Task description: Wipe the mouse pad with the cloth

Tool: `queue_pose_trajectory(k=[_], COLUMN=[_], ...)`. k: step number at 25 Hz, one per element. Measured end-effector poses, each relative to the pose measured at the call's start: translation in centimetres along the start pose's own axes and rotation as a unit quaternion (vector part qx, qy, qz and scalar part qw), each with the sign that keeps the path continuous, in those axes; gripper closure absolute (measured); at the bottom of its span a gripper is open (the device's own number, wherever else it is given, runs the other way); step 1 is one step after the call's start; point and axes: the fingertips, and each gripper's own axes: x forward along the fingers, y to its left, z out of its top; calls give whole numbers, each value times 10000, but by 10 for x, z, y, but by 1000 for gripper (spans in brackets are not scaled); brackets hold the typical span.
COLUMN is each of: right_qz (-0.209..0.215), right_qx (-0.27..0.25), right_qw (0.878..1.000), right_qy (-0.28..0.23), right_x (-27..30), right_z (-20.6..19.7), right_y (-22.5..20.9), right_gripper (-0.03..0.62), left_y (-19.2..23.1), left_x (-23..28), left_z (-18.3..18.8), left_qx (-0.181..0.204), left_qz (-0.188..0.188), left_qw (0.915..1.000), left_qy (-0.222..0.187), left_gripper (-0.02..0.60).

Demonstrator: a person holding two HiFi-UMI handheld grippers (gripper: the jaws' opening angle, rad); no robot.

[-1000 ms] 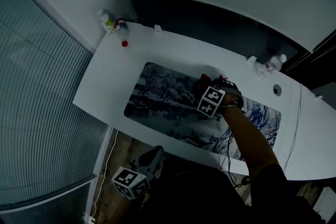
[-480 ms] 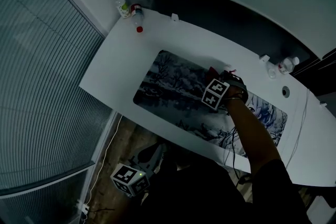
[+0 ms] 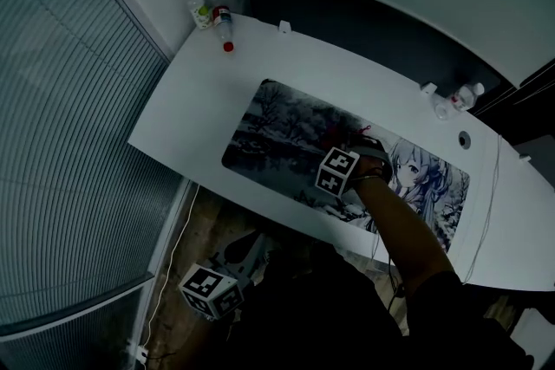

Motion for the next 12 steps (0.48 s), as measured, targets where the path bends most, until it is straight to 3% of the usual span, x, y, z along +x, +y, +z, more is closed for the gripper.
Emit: queue_pose_trajectory(k=[12], right_qz=[-31], right_qx=[49], right_qw=[9999], right_qy=[-88], right_x=[-39], right_z=[41], right_y=[80], right_gripper=[482], left_y=[18], left_x=[-29], left_z=[-10], left_qx=[200], left_qz=[-412], left_qw=[9989], left_qy=[122], left_gripper=[575])
